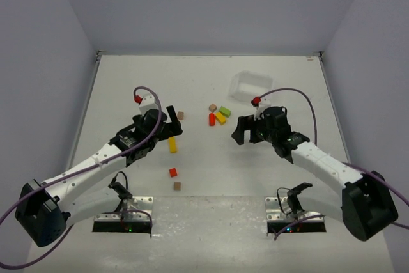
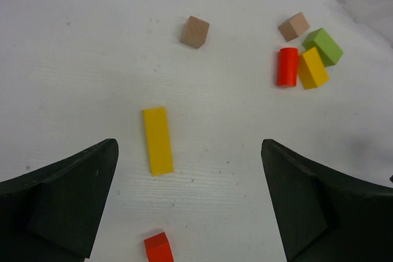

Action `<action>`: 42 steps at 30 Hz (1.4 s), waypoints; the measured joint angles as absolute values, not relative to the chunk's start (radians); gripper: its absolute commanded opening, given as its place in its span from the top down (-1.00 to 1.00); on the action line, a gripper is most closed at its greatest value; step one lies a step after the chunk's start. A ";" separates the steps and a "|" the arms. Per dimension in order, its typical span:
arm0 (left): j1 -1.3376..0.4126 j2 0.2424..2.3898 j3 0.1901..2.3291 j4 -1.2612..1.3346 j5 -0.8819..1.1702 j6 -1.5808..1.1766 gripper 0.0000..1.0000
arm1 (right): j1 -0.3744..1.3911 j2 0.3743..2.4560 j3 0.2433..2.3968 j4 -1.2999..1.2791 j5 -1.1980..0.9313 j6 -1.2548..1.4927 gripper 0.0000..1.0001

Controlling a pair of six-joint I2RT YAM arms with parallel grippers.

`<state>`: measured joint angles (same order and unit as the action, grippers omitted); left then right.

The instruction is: Build the wood block tower

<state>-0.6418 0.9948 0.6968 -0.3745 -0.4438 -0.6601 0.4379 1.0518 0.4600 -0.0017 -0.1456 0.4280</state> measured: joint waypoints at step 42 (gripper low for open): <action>-0.495 1.479 0.635 -0.069 -0.181 -0.657 -1.00 | 0.608 1.906 1.018 0.047 0.150 0.210 -0.01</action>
